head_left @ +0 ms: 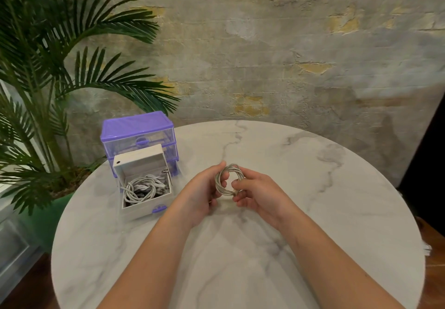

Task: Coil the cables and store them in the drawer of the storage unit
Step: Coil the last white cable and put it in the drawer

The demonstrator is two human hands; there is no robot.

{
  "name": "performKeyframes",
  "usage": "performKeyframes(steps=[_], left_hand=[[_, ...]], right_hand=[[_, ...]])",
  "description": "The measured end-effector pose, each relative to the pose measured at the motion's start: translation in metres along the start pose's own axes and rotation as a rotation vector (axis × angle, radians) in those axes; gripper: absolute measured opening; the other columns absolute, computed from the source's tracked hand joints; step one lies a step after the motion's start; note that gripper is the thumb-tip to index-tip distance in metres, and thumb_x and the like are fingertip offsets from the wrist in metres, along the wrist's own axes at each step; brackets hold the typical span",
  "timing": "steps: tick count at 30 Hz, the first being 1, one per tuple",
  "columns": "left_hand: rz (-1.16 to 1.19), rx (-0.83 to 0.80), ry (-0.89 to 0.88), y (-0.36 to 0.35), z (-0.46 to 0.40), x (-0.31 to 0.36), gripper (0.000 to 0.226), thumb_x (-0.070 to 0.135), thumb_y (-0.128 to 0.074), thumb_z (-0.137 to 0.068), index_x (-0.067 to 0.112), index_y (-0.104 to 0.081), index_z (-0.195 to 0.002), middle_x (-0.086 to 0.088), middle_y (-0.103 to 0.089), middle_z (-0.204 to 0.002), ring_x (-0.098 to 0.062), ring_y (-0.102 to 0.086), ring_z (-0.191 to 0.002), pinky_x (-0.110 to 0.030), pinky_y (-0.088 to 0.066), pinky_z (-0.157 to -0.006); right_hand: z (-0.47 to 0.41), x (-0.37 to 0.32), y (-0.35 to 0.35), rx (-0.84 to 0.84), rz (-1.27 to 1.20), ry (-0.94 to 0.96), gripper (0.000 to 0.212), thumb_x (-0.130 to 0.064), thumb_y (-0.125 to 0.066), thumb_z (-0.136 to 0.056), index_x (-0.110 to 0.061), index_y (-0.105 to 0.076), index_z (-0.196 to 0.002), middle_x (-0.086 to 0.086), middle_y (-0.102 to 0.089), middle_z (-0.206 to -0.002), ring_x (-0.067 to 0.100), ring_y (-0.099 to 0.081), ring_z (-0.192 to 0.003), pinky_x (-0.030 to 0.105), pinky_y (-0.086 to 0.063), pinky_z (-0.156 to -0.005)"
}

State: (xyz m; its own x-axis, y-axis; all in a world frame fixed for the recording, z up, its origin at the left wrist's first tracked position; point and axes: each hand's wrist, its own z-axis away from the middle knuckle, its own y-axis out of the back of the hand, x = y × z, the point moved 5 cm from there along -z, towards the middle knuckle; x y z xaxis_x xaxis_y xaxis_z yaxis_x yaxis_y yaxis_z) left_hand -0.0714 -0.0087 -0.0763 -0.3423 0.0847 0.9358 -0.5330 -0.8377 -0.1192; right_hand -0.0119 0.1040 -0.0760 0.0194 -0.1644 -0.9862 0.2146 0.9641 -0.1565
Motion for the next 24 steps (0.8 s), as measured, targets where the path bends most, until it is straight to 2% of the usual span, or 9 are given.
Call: performKeyframes(steps=[4,10,13,16,17,19,22,24], left_hand=[[0.037,-0.015,0.027,0.001,-0.002,-0.002,0.029,0.049,-0.06,-0.086,0.025,-0.062,-0.07,0.011,-0.052,-0.066,-0.005,-0.04,-0.055,-0.023,-0.022,-0.052],[0.173,0.073,-0.09,-0.001,-0.005,0.0,0.034,0.045,-0.05,-0.096,0.024,-0.055,-0.071,0.01,-0.048,-0.069,-0.006,-0.04,-0.058,-0.026,-0.025,-0.055],[0.223,0.081,-0.097,-0.003,-0.006,-0.001,0.035,0.042,-0.048,-0.098,0.021,-0.052,-0.07,0.009,-0.046,-0.069,-0.005,-0.04,-0.052,-0.024,-0.026,-0.054],[0.286,0.096,-0.12,-0.004,-0.006,0.0,0.034,0.04,-0.049,-0.098,0.02,-0.052,-0.071,0.008,-0.047,-0.068,-0.007,-0.042,-0.057,-0.024,-0.028,-0.056],[0.321,0.103,-0.138,-0.004,-0.006,0.002,0.032,0.039,-0.049,-0.098,0.02,-0.053,-0.072,0.008,-0.048,-0.067,-0.007,-0.043,-0.06,-0.024,-0.03,-0.058],[0.409,0.091,-0.174,-0.003,-0.004,0.008,0.026,0.037,-0.05,-0.098,0.021,-0.055,-0.078,0.009,-0.051,-0.069,-0.006,-0.046,-0.065,-0.022,-0.034,-0.065],[0.45,0.043,-0.199,-0.004,-0.002,0.012,0.021,0.034,-0.052,-0.098,0.02,-0.058,-0.084,0.008,-0.055,-0.072,-0.008,-0.05,-0.071,-0.023,-0.038,-0.073],[0.416,0.039,-0.208,-0.004,-0.003,0.01,0.019,0.035,-0.053,-0.097,0.019,-0.06,-0.09,0.007,-0.058,-0.075,-0.009,-0.053,-0.076,-0.024,-0.041,-0.076]], right_hand=[[0.001,-0.003,0.0,-0.004,0.054,0.042,0.038,0.004,-0.053,-0.088,-0.024,-0.072,-0.106,0.003,-0.055,-0.076,0.016,-0.053,-0.059,0.024,-0.046,-0.055],[0.001,-0.001,-0.002,-0.015,0.081,0.054,0.038,0.007,-0.061,-0.086,-0.016,-0.068,-0.115,-0.002,-0.059,-0.069,0.015,-0.053,-0.059,0.024,-0.046,-0.053],[0.002,-0.003,-0.004,-0.004,0.164,0.065,0.029,0.006,-0.062,-0.085,-0.016,-0.069,-0.103,0.002,-0.058,-0.075,0.015,-0.053,-0.058,0.025,-0.048,-0.054],[0.0,-0.003,0.0,0.078,0.241,0.091,0.021,0.002,-0.065,-0.087,-0.016,-0.068,-0.096,0.005,-0.057,-0.08,0.014,-0.053,-0.057,0.025,-0.049,-0.055],[-0.001,-0.002,0.001,0.103,0.228,0.088,0.018,-0.002,-0.067,-0.087,-0.012,-0.069,-0.101,0.006,-0.057,-0.081,0.013,-0.053,-0.057,0.024,-0.05,-0.055],[-0.003,0.003,0.006,0.146,0.172,0.052,0.027,-0.015,-0.071,-0.087,-0.006,-0.068,-0.112,0.007,-0.062,-0.086,0.013,-0.058,-0.058,0.027,-0.054,-0.06],[-0.004,0.005,0.008,0.163,0.072,0.03,0.028,-0.024,-0.068,-0.09,0.0,-0.07,-0.103,0.009,-0.067,-0.088,0.018,-0.062,-0.062,0.036,-0.058,-0.072],[-0.004,0.003,0.009,0.185,0.025,0.048,0.026,-0.023,-0.066,-0.091,0.001,-0.07,-0.099,0.01,-0.067,-0.083,0.019,-0.061,-0.062,0.037,-0.058,-0.073]])
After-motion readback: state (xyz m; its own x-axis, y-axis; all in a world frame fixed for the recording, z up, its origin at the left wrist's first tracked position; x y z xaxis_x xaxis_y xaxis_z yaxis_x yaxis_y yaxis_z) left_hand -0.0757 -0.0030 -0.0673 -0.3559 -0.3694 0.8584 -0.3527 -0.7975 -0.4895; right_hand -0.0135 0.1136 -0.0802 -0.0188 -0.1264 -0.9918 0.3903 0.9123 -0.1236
